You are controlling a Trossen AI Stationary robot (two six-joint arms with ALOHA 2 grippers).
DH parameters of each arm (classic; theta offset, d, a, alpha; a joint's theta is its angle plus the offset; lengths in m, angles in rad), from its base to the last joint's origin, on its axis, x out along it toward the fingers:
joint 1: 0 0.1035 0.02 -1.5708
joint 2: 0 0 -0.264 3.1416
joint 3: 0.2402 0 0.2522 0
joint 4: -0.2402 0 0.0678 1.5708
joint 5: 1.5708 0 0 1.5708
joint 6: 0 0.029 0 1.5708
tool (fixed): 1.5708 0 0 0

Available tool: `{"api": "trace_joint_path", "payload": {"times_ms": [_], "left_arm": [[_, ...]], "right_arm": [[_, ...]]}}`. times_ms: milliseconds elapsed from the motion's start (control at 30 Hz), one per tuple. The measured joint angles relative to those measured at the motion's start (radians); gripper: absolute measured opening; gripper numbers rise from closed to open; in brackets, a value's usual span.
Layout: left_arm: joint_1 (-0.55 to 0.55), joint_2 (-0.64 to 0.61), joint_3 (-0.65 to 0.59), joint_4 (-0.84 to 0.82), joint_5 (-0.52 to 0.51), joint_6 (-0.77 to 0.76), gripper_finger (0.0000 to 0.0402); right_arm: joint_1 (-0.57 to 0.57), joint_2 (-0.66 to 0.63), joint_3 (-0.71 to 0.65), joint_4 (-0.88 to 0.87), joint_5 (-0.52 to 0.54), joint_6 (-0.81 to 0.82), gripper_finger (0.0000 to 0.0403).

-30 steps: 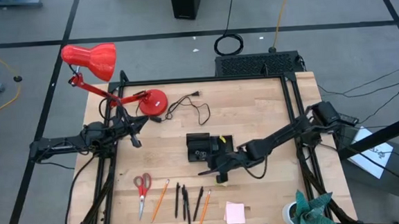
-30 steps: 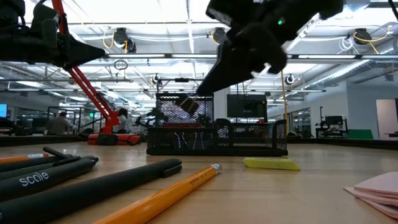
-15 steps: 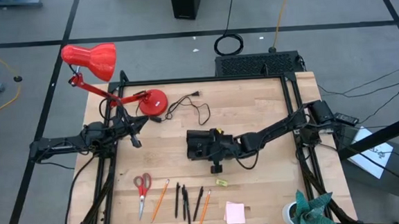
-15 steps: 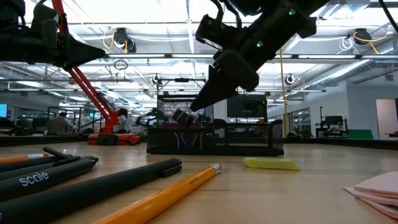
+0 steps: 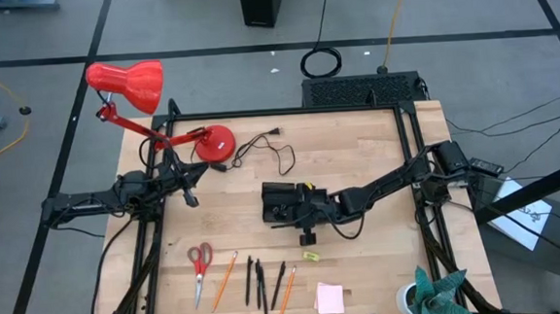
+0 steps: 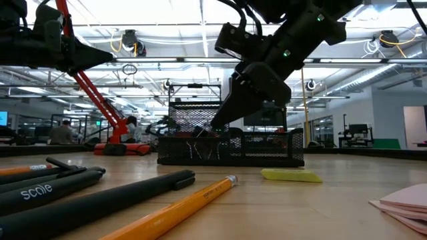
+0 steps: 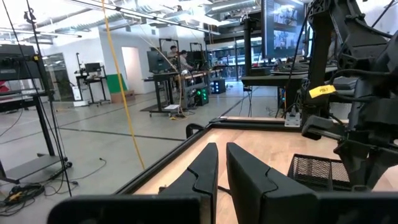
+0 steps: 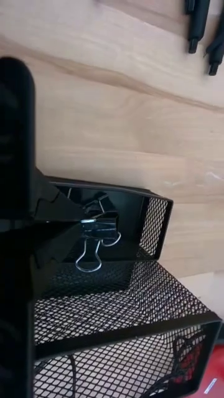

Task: Pick and place office supplies into organizer
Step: Put the black binder clip into the desk organizer, then adjust the desk organizer

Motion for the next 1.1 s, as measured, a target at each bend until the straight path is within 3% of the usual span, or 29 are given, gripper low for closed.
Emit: {"api": "trace_joint_path", "payload": {"times_ms": [500,733,1000,1100], "left_arm": [[0.000,0.000,0.000,0.000,0.000,0.000,0.0040],[0.001,0.000,0.000,-0.009,0.000,0.003,0.0040],[0.001,0.000,0.000,-0.015,0.000,0.010,0.0040],[0.001,0.000,0.000,-0.015,0.000,0.009,0.0040]], "right_arm": [[0.006,-0.012,-0.001,0.004,0.009,0.019,0.0051],[0.060,-0.081,-0.001,-0.099,0.185,0.007,0.0016],[0.058,-0.092,-0.001,-0.138,0.254,0.025,0.0002],[0.061,-0.092,-0.001,-0.134,0.221,0.023,0.0003]]}}
